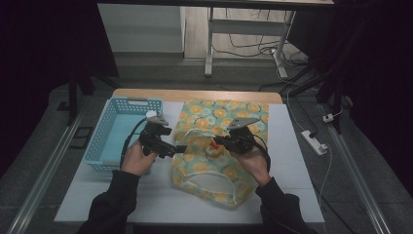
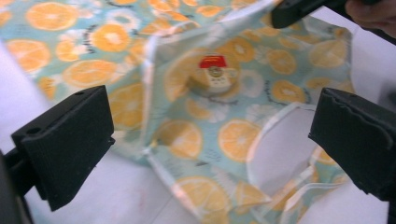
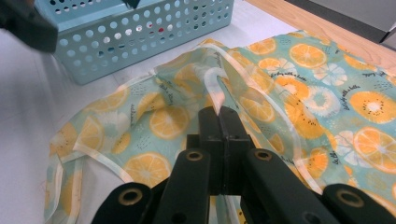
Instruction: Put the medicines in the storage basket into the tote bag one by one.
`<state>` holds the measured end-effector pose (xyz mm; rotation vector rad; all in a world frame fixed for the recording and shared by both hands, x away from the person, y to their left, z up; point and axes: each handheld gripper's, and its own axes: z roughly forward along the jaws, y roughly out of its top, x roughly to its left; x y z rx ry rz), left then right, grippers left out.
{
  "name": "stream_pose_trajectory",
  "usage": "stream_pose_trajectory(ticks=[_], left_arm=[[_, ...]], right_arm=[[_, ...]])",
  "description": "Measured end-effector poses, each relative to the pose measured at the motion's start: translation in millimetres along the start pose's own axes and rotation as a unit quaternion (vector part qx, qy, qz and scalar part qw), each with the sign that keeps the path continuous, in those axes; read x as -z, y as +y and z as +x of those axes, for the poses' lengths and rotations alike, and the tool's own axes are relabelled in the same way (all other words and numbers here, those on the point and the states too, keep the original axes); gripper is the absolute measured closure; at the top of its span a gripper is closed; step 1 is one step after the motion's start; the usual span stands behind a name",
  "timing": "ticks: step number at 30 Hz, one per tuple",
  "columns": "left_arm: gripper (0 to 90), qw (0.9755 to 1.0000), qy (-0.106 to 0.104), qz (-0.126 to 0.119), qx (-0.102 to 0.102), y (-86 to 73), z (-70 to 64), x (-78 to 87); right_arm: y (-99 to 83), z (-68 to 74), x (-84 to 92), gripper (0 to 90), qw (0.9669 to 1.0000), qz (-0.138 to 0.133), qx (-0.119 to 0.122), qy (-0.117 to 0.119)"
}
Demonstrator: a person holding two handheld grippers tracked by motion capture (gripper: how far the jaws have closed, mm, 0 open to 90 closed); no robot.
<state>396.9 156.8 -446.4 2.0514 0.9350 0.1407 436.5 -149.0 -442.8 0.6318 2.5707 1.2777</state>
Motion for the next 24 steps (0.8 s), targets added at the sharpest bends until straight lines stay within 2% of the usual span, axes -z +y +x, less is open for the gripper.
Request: stream_pose_trajectory(ticks=[10, 15, 19, 21, 24], left_arm=[[0.0, 0.9985, 0.050, -0.003, 0.020, -9.2, 25.5, 26.9], [0.0, 0.9957, 0.083, -0.006, 0.041, -17.1, 42.6, 38.0], [0.6, 0.9932, 0.093, 0.004, 0.070, -24.1, 56.3, 43.3], [0.9, 0.9923, 0.098, 0.006, 0.075, -27.2, 61.4, 44.1], [0.9, 0.9911, 0.111, 0.007, 0.073, -30.6, 67.4, 44.8]], right_arm=[[-0.9, 0.2, -2.1, 90.0, 1.0000, 0.003, -0.001, 0.002], [-1.1, 0.3, -2.6, 90.0, 1.0000, 0.005, 0.000, 0.002], [-1.3, 0.7, -3.3, 90.0, 1.0000, 0.005, 0.000, 0.003], [-1.4, 1.2, -3.7, 90.0, 1.0000, 0.005, 0.001, 0.005], [-1.6, 2.0, -4.9, 90.0, 1.0000, 0.006, 0.003, 0.006]])
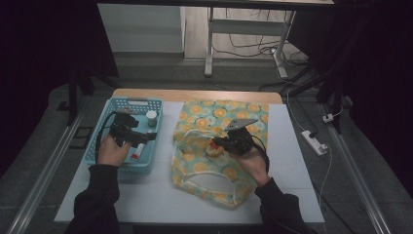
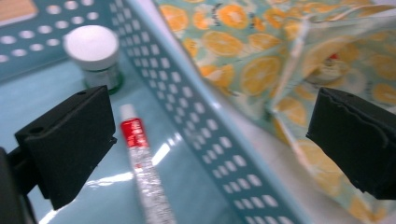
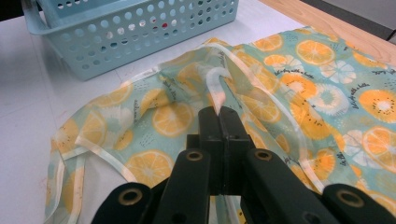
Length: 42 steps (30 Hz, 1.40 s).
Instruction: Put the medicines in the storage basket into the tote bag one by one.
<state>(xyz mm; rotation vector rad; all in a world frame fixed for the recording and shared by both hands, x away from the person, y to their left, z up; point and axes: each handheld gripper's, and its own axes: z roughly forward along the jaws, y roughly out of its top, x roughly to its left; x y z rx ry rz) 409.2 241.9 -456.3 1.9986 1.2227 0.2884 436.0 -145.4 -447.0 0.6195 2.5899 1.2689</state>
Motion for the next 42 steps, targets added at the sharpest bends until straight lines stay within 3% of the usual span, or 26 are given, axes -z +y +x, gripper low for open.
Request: stream_pose_trajectory(ticks=[10, 16, 21, 26, 32, 36, 40, 42], left_arm=[[0.7, 0.9992, 0.032, 0.019, 0.015, -8.6, 21.2, -12.7], [0.0, 0.9979, 0.043, 0.048, 0.007, -10.8, 26.7, -24.1], [0.0, 0.9958, 0.048, 0.077, 0.013, -13.5, 30.3, -32.0], [0.0, 0.9917, 0.051, 0.116, 0.023, -16.0, 33.6, -40.6], [0.0, 0.9830, 0.065, 0.170, 0.024, -17.6, 32.8, -51.9], [2.7, 0.9786, 0.076, 0.189, 0.027, -17.8, 32.4, -55.7], [10.0, 0.9737, 0.090, 0.208, 0.020, -18.6, 30.2, -59.3], [20.1, 0.9727, 0.086, 0.215, 0.014, -18.9, 28.8, -60.6]], right_arm=[[-1.1, 0.8, -3.4, 90.0, 1.0000, 0.005, 0.000, 0.002], [-1.4, 0.9, -4.2, 90.0, 1.0000, 0.006, -0.001, 0.002], [-1.1, 1.9, -4.1, 90.0, 1.0000, 0.004, 0.002, 0.003], [-0.9, 1.8, -2.7, 90.0, 1.0000, 0.002, 0.001, 0.001], [-0.8, 1.0, -1.2, 90.0, 1.0000, 0.001, 0.001, 0.001], [-1.3, 0.8, -1.3, 90.0, 1.0000, 0.002, 0.001, 0.001], [-1.5, 0.6, -1.2, 90.0, 1.0000, 0.002, 0.001, 0.000], [-1.5, 0.5, -1.0, 90.0, 1.0000, 0.003, 0.001, 0.000]])
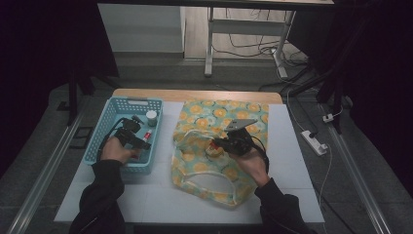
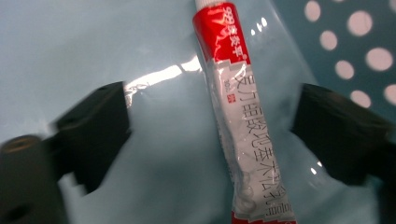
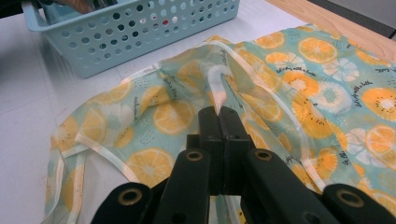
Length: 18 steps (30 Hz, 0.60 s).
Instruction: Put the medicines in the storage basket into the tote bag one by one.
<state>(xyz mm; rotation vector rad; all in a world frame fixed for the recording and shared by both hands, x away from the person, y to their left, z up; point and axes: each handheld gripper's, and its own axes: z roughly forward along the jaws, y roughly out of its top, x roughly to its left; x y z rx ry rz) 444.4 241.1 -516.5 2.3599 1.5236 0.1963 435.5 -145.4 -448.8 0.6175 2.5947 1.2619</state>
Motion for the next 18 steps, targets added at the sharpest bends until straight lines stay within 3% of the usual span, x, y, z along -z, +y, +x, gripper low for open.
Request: stream_pose_trajectory(ticks=[2, 10, 13, 18], left_arm=[[27.6, 1.0000, -0.001, 0.006, -0.007, 0.2, -1.3, -0.7], [63.7, 0.9999, -0.009, -0.009, -0.011, -0.1, -2.1, 2.6], [70.6, 0.9999, -0.008, -0.009, -0.009, 0.2, -2.3, 3.0], [71.0, 0.9999, -0.007, -0.008, -0.006, 1.0, -2.8, 3.1]], right_arm=[[-0.1, 0.0, 0.0, 90.0, 1.0000, 0.000, 0.000, 0.000], [-0.6, -0.3, -0.4, 90.0, 1.0000, 0.000, 0.000, -0.001], [-0.8, -0.4, -0.6, 90.0, 1.0000, 0.001, 0.000, -0.001], [-0.5, -0.3, 0.1, 90.0, 1.0000, 0.001, 0.001, -0.002]])
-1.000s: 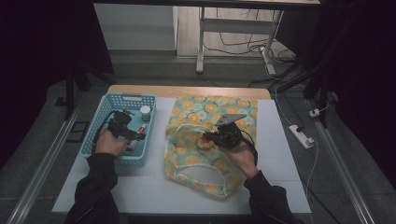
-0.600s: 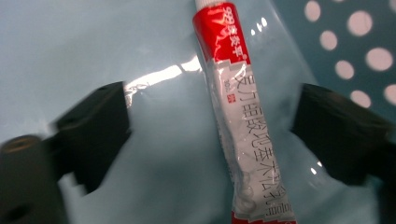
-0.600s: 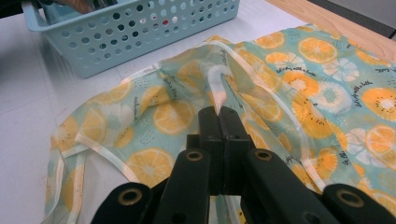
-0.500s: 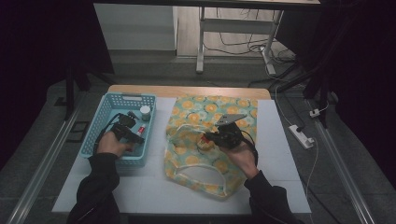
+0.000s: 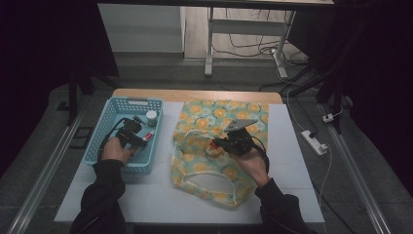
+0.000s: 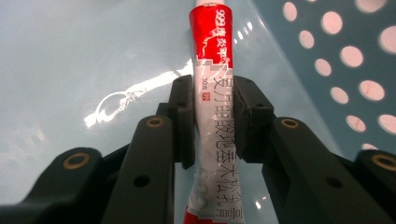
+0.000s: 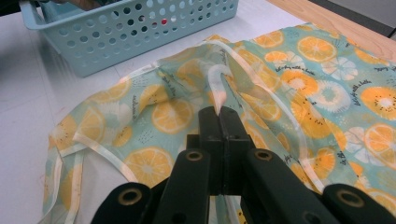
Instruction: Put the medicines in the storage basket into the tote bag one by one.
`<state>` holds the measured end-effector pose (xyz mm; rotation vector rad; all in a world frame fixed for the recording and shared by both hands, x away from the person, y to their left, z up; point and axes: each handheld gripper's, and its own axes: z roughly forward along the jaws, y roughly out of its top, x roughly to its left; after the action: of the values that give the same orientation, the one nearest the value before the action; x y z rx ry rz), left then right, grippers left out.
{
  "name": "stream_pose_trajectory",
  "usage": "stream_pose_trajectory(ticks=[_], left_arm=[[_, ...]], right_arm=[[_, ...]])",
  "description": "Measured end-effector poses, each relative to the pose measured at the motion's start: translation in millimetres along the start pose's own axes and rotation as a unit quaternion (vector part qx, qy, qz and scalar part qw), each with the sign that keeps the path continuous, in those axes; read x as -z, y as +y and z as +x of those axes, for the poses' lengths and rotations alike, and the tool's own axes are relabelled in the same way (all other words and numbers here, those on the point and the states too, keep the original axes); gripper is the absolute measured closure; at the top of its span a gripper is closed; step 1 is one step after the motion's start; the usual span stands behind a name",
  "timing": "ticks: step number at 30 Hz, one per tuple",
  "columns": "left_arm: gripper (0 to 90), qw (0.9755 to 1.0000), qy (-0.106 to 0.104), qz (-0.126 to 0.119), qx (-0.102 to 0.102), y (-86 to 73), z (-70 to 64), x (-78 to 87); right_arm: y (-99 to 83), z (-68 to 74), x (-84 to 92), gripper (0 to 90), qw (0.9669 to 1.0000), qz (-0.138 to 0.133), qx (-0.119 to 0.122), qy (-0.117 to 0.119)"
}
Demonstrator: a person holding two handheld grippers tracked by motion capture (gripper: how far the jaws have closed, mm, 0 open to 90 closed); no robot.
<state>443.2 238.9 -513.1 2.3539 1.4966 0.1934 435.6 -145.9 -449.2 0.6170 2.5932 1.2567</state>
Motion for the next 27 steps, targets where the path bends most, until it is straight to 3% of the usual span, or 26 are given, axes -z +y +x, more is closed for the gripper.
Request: stream_pose_trajectory(ticks=[4, 7, 11, 14, 27], left_arm=[[71.0, 0.9999, -0.004, -0.007, 0.008, -0.1, 0.6, 1.6], [71.1, 0.9992, -0.002, -0.034, 0.019, -0.2, 1.1, 8.0], [71.1, 0.9977, 0.007, -0.066, 0.016, -0.8, 0.1, 16.8], [71.1, 0.9963, 0.003, -0.084, 0.015, -1.5, 0.3, 22.0], [71.1, 0.9862, -0.025, -0.163, 0.017, -8.0, 1.8, 56.8]], right_arm=[[0.8, 0.6, 1.0, 90.0, 1.0000, -0.002, 0.001, 0.000], [0.8, 0.3, 0.6, 90.0, 1.0000, -0.001, 0.003, 0.001], [0.5, 0.0, 0.2, 90.0, 1.0000, -0.001, 0.001, 0.001], [0.5, -0.2, 0.3, 90.0, 1.0000, -0.001, 0.000, 0.001], [0.5, -1.4, 1.3, 90.0, 1.0000, -0.002, -0.001, -0.001]])
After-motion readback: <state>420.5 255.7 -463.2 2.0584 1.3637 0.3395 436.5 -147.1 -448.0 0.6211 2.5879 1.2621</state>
